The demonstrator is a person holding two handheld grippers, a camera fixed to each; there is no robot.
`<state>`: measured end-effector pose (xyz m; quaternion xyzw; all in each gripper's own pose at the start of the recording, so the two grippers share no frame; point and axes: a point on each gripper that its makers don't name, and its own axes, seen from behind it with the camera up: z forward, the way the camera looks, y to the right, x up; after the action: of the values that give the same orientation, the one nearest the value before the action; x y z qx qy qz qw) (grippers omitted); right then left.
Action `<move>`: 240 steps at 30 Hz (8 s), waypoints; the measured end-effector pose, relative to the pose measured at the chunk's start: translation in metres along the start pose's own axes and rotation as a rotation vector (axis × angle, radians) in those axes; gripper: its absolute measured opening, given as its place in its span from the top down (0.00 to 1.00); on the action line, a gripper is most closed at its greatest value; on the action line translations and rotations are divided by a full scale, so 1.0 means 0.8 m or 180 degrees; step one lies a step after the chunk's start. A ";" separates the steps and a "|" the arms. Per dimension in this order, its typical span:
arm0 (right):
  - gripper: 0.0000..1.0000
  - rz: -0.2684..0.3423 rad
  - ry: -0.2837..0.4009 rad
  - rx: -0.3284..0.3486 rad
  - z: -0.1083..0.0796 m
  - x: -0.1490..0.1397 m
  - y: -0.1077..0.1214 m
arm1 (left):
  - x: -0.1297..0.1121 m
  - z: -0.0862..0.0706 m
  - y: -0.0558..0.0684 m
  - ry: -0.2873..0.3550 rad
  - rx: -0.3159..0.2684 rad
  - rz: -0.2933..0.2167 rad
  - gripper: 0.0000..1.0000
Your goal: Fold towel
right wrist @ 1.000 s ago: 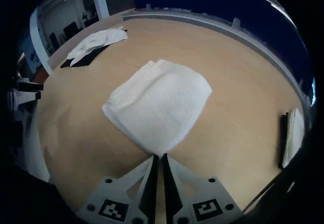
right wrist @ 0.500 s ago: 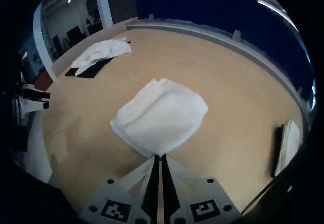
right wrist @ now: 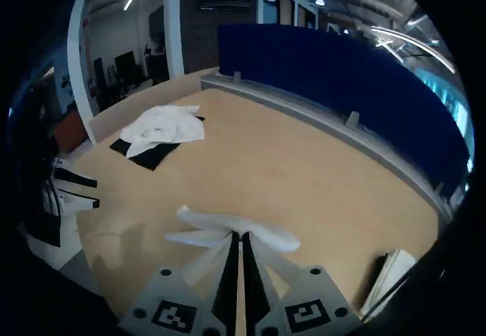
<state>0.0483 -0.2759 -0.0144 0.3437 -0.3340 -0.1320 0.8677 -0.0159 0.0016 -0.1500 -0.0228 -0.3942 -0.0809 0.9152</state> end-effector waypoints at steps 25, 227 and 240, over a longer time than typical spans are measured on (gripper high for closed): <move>0.96 -0.0158 0.0173 -0.0098 -0.061 0.066 0.052 | 0.018 -0.013 0.010 0.0113 -0.0032 -0.0013 0.15; 0.04 0.1194 -0.0541 -0.1261 -0.097 -0.234 0.411 | 0.015 -0.009 0.052 -0.0093 0.0085 0.0136 0.14; 0.04 0.1398 -0.0405 -0.1318 -0.069 -0.204 0.464 | 0.015 -0.013 0.046 -0.0095 0.0152 0.0125 0.14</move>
<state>-0.0362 0.0977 0.1302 0.0703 -0.4199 -0.0279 0.9044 0.0058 0.0356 -0.1478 -0.0100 -0.4091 -0.0532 0.9109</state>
